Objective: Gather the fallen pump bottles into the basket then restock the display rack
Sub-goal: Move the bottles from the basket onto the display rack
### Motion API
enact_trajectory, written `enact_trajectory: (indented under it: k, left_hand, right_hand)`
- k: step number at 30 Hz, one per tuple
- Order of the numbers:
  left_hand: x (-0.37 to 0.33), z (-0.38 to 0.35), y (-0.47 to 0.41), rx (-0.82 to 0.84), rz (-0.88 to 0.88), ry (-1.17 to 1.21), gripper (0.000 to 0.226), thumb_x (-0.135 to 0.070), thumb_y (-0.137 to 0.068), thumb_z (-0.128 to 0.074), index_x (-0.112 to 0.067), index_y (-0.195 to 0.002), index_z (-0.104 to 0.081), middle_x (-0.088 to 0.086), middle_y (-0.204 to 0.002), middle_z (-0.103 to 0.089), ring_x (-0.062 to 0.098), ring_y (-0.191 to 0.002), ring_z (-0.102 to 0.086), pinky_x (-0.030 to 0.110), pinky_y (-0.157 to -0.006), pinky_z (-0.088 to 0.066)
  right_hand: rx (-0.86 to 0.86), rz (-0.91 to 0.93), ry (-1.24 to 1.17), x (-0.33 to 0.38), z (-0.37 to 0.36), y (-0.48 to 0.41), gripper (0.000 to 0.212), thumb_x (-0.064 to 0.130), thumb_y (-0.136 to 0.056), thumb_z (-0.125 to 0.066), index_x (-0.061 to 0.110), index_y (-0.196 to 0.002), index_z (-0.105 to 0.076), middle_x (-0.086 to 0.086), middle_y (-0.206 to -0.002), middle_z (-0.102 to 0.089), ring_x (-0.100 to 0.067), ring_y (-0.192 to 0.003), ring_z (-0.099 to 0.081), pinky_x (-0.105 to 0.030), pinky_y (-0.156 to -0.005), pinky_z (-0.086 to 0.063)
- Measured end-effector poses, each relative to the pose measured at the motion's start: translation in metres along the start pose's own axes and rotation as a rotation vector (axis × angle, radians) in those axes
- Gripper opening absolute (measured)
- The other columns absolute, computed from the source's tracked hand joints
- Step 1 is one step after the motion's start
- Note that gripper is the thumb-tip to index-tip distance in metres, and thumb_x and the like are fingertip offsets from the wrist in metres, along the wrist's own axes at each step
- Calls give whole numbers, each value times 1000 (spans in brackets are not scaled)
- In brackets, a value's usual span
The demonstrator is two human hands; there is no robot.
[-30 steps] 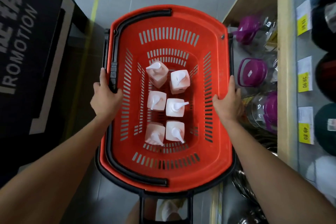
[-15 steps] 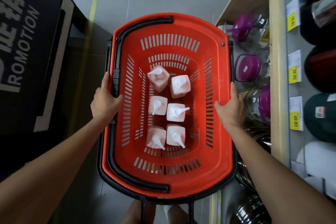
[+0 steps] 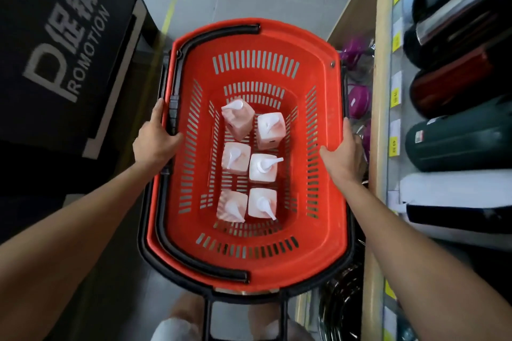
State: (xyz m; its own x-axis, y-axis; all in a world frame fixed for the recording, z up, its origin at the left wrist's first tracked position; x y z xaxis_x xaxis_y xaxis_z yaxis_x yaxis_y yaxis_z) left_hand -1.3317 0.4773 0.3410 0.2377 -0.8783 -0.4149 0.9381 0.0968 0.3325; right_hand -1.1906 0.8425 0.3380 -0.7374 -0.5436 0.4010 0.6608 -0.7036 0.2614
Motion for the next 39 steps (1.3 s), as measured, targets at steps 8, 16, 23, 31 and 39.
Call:
enact_trajectory:
  k: [8, 16, 23, 31, 39]
  left_hand:
    - [50, 51, 80, -22, 0, 28, 85, -40, -80, -63, -36, -149, -14, 13, -120, -61, 32, -107, -59, 38, -76, -45]
    - [130, 92, 147, 9, -94, 65, 84, -43, -80, -64, -33, -149, -16, 11, -112, -64, 31, -96, -64, 37, -72, -48]
    - [181, 128, 214, 58, -173, -11, 79, -38, -81, -62, -31, -148, -21, 3, -82, -61, 19, -65, -57, 31, -56, -44]
    - [244, 137, 318, 83, -177, -37, 78, -30, -83, -62, -31, -149, -20, -1, -85, -58, 9, -55, -50, 24, -45, -34]
    - [316, 132, 445, 45, -138, 16, 78, -33, -83, -64, -33, -148, -19, -4, -95, -54, 17, -78, -55, 32, -65, -43]
  right_hand:
    - [-11, 40, -16, 3, 26, 91, 83, 25, -80, -68, 28, -150, -23, -20, -149, -33, -34, -135, -37, -44, -105, -39]
    - [-28, 9, -1, -1, 19, 224, 81, 27, -83, -66, 29, -151, -21, -13, -133, -46, -34, -121, -49, -43, -95, -41]
    - [-52, -57, -51, -22, 18, 345, 77, 25, -79, -69, 29, -146, -30, -16, -128, -52, -36, -115, -53, -41, -89, -44]
    - [-31, -66, -67, -72, 19, 461, 74, 26, -79, -69, 27, -143, -33, -14, -122, -55, -35, -111, -56, -40, -83, -46]
    - [-48, 2, -114, -136, 25, 565, 61, 24, -79, -68, 29, -133, -39, -11, -110, -58, -33, -97, -61, -34, -70, -44]
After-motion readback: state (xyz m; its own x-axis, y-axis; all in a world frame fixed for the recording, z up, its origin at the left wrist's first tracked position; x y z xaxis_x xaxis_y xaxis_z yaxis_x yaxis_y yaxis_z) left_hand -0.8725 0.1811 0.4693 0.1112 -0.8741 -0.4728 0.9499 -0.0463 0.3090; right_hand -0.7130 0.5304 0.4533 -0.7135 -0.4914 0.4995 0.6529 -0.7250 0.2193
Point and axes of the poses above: each hand's wrist, its own y-axis away from the middle knuckle, its own z-axis out of the back of the hand, x = y × z, the point moved 5 cm from there along -y, towards the middle knuckle
